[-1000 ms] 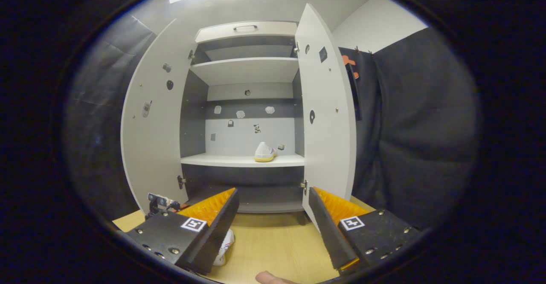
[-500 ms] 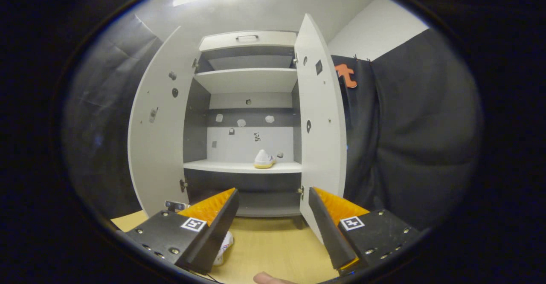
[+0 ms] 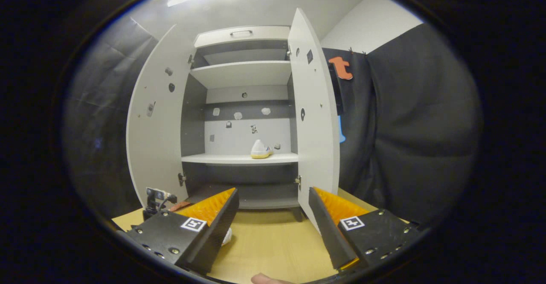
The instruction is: Grab one shoe with the right hand and put it into the shoe cabinet, grab the other shoe with the left hand and put it into the shoe cabinet; then close the right door with the right hand and the left door with the left hand.
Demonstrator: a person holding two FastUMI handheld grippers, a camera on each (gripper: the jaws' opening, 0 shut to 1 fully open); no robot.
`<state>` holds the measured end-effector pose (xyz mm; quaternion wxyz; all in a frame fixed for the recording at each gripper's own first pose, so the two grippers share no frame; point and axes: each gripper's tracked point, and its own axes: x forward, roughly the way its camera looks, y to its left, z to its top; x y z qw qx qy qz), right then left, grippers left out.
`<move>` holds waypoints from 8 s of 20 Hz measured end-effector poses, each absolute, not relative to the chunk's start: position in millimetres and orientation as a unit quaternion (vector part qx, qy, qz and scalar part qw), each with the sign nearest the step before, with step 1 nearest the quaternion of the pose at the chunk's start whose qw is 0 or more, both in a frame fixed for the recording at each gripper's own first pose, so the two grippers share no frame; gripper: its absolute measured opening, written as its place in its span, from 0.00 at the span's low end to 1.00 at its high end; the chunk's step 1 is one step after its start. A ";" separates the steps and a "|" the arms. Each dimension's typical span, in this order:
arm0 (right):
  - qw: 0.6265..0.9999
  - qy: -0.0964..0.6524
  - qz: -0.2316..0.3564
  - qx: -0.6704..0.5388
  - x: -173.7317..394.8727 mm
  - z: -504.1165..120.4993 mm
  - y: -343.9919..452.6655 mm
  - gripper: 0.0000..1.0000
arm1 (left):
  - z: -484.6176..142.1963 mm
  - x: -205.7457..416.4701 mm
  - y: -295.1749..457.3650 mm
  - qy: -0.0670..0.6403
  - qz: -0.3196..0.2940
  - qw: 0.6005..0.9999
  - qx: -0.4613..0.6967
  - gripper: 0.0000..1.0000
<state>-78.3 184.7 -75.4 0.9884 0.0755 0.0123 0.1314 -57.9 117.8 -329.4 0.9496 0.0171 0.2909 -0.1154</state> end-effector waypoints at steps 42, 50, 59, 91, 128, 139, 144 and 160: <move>0.978 -0.035 0.168 0.123 -108.3 -55.3 156.7 0.98 | -1.5 227.7 90.8 0.183 -0.043 0.981 -0.039 0.01; 0.982 0.000 0.155 0.104 -83.0 -84.2 161.4 0.98 | -47.2 288.2 93.2 0.183 -0.024 0.976 -0.119 0.01; 0.983 0.009 0.152 0.103 -75.1 -89.4 163.8 0.98 | -60.9 289.8 99.7 0.189 -0.037 0.979 -0.063 0.26; 0.998 0.034 0.014 0.055 -16.3 -72.3 -41.5 0.98 | 9.8 -105.7 112.0 0.027 -0.152 0.988 0.029 0.97; 0.974 0.031 0.224 0.017 131.7 52.3 95.5 0.89 | -37.9 -185.5 166.1 0.023 -0.162 0.987 0.008 0.97; 0.983 0.033 0.175 0.044 135.7 53.9 121.6 0.92 | -40.9 -180.5 194.6 0.028 -0.132 0.991 -0.006 0.98; 0.970 0.025 0.232 0.066 116.4 62.4 182.0 0.89 | -38.7 -176.4 196.6 0.024 -0.127 0.992 -0.005 0.98; 0.963 0.005 0.262 0.056 24.7 50.4 206.7 0.97 | 15.9 -124.2 303.2 -0.014 -0.008 1.000 -0.012 0.98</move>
